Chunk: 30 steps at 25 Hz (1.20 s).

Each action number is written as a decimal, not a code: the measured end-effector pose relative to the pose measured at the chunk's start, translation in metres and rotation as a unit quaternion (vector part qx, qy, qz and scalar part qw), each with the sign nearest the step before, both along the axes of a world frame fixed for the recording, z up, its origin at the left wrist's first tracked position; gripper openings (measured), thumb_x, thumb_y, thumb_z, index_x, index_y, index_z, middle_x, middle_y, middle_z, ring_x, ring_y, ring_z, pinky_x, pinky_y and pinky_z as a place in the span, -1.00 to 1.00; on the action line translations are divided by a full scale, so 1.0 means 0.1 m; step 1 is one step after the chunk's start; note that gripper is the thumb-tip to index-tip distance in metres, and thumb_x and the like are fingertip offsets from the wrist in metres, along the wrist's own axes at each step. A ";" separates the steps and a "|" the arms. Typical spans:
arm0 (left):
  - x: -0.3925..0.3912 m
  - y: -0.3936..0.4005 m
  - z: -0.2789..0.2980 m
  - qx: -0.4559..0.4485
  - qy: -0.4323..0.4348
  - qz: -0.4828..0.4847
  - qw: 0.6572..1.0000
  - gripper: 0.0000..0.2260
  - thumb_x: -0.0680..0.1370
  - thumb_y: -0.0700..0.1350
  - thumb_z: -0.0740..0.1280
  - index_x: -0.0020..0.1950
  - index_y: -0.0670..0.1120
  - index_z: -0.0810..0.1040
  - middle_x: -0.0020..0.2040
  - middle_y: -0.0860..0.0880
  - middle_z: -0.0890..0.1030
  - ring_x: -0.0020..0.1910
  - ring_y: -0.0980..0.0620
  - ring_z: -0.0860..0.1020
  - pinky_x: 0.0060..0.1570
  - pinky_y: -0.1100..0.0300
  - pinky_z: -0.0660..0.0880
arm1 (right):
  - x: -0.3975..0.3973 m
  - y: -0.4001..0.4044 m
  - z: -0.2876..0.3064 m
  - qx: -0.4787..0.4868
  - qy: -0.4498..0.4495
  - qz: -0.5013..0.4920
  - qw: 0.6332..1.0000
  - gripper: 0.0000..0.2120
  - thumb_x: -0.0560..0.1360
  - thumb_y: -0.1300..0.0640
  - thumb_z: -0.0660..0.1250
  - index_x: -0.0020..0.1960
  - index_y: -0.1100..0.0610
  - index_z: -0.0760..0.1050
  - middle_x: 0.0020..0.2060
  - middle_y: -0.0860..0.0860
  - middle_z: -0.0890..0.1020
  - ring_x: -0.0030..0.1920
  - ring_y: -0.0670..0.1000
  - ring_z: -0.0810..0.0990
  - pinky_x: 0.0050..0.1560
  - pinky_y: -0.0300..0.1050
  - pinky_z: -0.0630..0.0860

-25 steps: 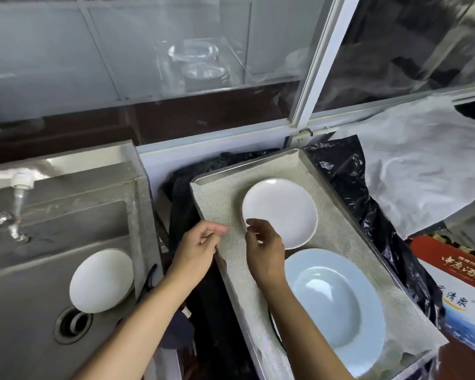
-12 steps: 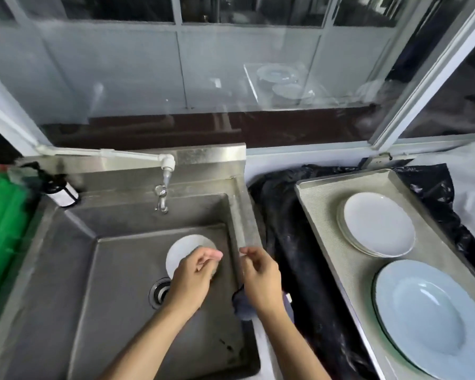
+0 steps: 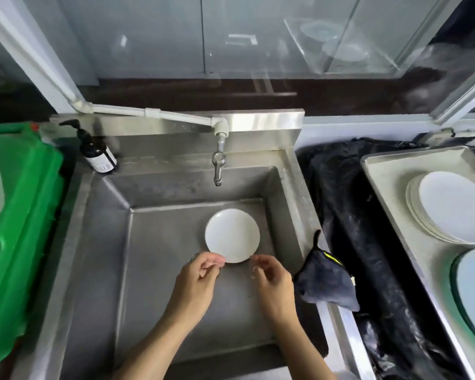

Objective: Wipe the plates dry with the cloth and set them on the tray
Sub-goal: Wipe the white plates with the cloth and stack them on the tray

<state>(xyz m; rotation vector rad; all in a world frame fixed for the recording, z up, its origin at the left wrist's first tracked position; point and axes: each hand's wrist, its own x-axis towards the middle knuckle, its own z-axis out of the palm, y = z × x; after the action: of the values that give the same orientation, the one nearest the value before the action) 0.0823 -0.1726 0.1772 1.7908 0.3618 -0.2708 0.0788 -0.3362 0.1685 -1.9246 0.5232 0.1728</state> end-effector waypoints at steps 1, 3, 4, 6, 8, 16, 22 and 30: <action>0.00 0.03 -0.09 -0.001 0.007 0.003 1.000 -0.76 0.61 -0.28 0.29 -0.05 0.03 0.65 -0.06 0.19 0.70 0.01 0.21 0.64 0.16 -0.08 0.58 | 0.02 0.01 -0.10 -0.003 0.009 -0.002 1.000 -0.77 0.54 0.29 0.33 0.05 0.02 0.66 -0.11 -0.10 0.72 -0.12 -0.10 0.62 -0.07 -0.20 0.49; 0.03 0.08 -0.30 -0.008 0.023 0.016 1.000 -0.77 0.61 -0.26 0.30 -0.06 0.04 0.65 -0.07 0.18 0.70 0.01 0.20 0.64 0.17 -0.08 0.57 | 0.10 -0.01 -0.34 -0.003 0.027 -0.007 1.000 -0.76 0.55 0.29 0.31 0.04 0.01 0.66 -0.12 -0.09 0.72 -0.10 -0.05 0.65 -0.03 -0.10 0.54; 0.05 0.09 -0.42 -0.011 0.030 0.020 0.999 -0.77 0.61 -0.26 0.30 -0.07 0.05 0.65 -0.07 0.18 0.70 0.01 0.19 0.65 0.18 -0.08 0.57 | 0.14 -0.03 -0.48 -0.004 0.037 -0.010 0.999 -0.75 0.55 0.29 0.31 0.04 0.00 0.66 -0.12 -0.09 0.73 -0.09 -0.03 0.67 -0.02 -0.07 0.56; 0.12 0.10 -0.70 -0.009 0.041 0.024 0.999 -0.76 0.61 -0.27 0.28 -0.06 0.04 0.65 -0.06 0.18 0.70 0.01 0.17 0.65 0.19 -0.08 0.57 | 0.24 -0.04 -0.79 -0.008 0.054 -0.019 0.998 -0.75 0.55 0.28 0.30 0.03 -0.01 0.66 -0.12 -0.10 0.72 -0.06 -0.03 0.68 0.00 -0.04 0.59; 0.20 0.12 -0.98 -0.007 0.057 0.034 0.998 -0.74 0.61 -0.29 0.25 -0.04 0.03 0.64 -0.06 0.17 0.70 0.02 0.14 0.65 0.20 -0.09 0.56 | 0.35 -0.04 -1.11 -0.006 0.068 -0.024 0.997 -0.77 0.55 0.26 0.31 0.05 -0.02 0.66 -0.10 -0.11 0.72 -0.05 -0.02 0.68 0.02 0.01 0.61; 0.77 0.12 -2.14 0.002 0.100 0.076 0.992 -0.64 0.61 -0.29 0.24 0.25 0.13 0.53 0.19 0.14 0.62 0.17 0.14 0.59 0.26 0.10 0.53 | 1.02 -0.07 -2.28 -0.013 0.080 -0.113 0.990 -0.71 0.61 0.22 0.29 0.27 -0.02 0.57 0.08 -0.03 0.65 0.09 0.03 0.62 0.19 0.08 0.57; 1.15 0.11 -2.52 0.038 0.174 0.060 0.982 -0.53 0.58 -0.11 0.27 0.49 0.12 0.36 0.14 0.18 0.53 0.09 0.02 0.60 0.22 0.06 0.49 | 1.36 -0.11 -2.69 -0.034 0.064 -0.137 0.988 -0.61 0.62 0.27 0.23 0.44 0.15 0.49 0.32 0.17 0.51 0.24 0.16 0.53 0.21 -0.01 0.46; 1.25 0.06 -2.53 -0.023 0.193 0.123 0.973 -0.69 0.37 -0.10 0.24 0.05 0.14 0.60 -0.06 0.14 0.68 0.07 -0.01 0.65 0.19 -0.16 0.57 | 1.42 -0.09 -2.72 -0.032 0.043 -0.168 0.984 -0.70 0.57 0.36 0.33 0.28 0.20 0.55 0.10 0.10 0.62 0.09 0.10 0.60 0.07 -0.11 0.48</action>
<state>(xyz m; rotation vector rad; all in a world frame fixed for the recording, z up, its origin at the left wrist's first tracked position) 0.2075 -0.1665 -0.0758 1.6237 0.8410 -0.4484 0.2205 -0.3450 -0.1035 -1.8654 0.9119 0.0212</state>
